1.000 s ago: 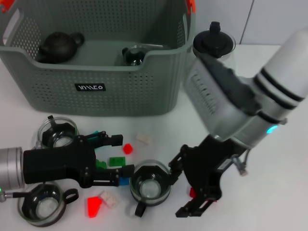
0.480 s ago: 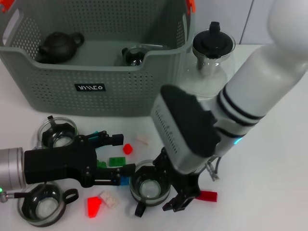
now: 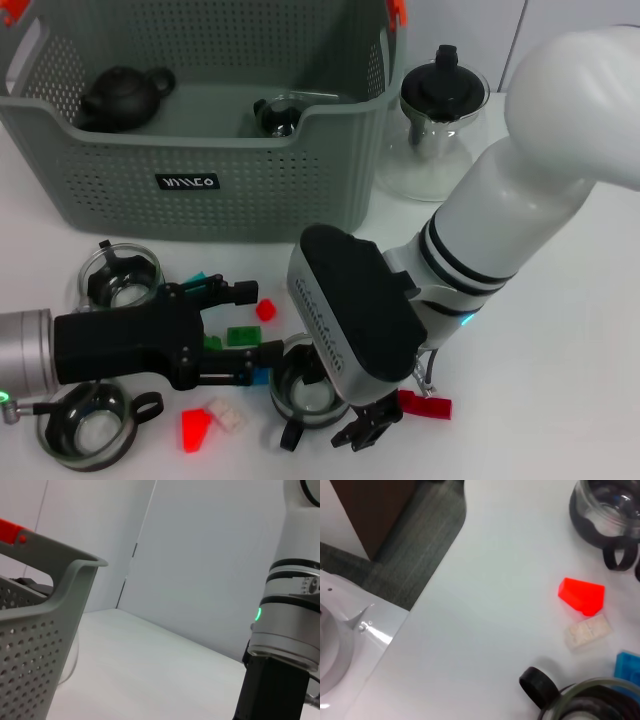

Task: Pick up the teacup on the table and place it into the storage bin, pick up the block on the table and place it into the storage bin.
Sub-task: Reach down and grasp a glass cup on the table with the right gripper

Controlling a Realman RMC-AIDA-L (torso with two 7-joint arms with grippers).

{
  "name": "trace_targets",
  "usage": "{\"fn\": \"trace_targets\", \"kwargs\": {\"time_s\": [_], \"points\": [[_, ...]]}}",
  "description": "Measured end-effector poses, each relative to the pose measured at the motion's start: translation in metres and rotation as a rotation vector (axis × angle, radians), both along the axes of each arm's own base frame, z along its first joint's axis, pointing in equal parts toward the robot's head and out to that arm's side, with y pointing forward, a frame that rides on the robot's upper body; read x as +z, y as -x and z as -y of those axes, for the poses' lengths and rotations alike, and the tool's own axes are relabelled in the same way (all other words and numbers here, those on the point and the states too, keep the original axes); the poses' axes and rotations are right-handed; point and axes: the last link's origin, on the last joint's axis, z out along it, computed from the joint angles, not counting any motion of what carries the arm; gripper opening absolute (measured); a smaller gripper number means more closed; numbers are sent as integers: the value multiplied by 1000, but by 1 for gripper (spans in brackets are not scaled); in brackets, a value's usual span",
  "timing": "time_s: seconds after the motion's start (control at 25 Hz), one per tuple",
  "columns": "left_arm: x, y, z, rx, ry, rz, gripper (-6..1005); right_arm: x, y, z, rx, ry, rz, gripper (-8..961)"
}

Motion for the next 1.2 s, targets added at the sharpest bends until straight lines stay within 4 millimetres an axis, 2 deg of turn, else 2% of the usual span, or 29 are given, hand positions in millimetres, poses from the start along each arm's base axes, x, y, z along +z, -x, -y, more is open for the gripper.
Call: {"fn": "trace_targets", "kwargs": {"time_s": [0.6, 1.04, 1.16, 1.2], "points": [[-2, 1, 2, 2, 2, 4, 909, -4, -1, 3, -2, -14, 16, 599], [-2, 1, 2, 2, 2, 4, 909, -4, -3, 3, 10, -21, 62, 355], [-2, 1, 2, 2, 2, 4, 909, -2, -3, 3, 4, -16, 66, 124], [-2, 1, 2, 2, 2, 4, 909, -1, -3, 3, -1, -12, 67, 110]]}}
